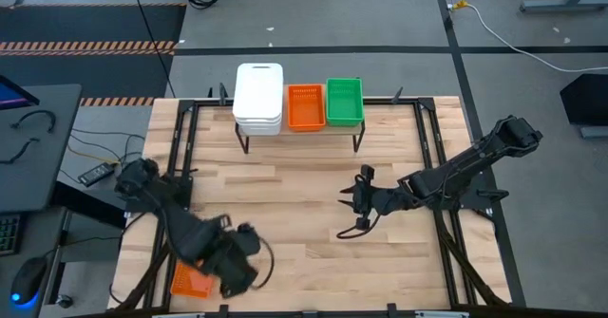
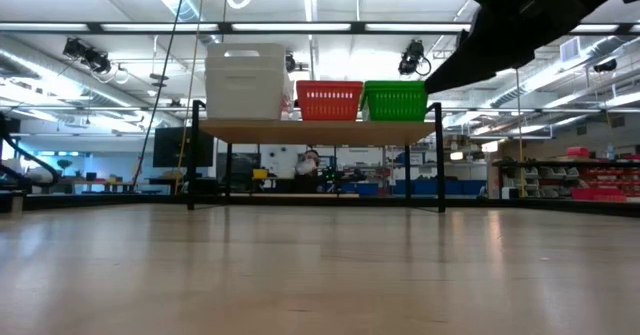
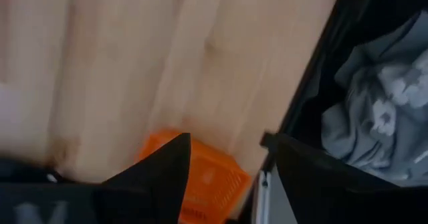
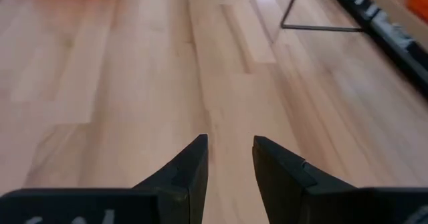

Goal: Stack baskets on shelf by color
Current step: Stack the orange bin on top of the orange bins on the shelf

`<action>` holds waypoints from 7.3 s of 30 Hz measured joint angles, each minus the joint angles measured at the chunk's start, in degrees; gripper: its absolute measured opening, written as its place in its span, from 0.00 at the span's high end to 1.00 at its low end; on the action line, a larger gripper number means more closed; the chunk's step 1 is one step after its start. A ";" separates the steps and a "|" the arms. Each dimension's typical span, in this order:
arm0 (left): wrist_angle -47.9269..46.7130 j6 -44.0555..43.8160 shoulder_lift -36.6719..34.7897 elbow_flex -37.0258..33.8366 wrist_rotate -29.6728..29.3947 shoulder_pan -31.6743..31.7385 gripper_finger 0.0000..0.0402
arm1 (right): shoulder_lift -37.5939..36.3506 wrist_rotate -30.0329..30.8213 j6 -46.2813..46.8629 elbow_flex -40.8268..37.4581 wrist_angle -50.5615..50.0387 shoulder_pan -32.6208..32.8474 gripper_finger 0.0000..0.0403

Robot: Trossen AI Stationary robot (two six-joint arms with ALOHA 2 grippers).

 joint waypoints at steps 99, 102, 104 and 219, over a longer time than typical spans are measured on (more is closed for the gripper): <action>16.34 -11.94 15.91 -25.63 5.71 -21.29 0.96 | 0.02 -7.69 2.93 0.02 14.24 13.88 0.69; 15.72 -7.74 15.91 -25.13 3.74 -18.60 0.97 | 0.02 -7.69 2.93 0.02 14.26 13.86 0.69; 15.36 -4.44 15.91 -24.96 2.94 -16.49 0.97 | 0.02 -7.70 2.93 0.02 14.26 13.89 0.69; 130.59 59.25 -34.43 -87.80 -26.27 14.90 0.70 | 38.58 -12.99 7.36 35.63 -17.88 -3.80 0.50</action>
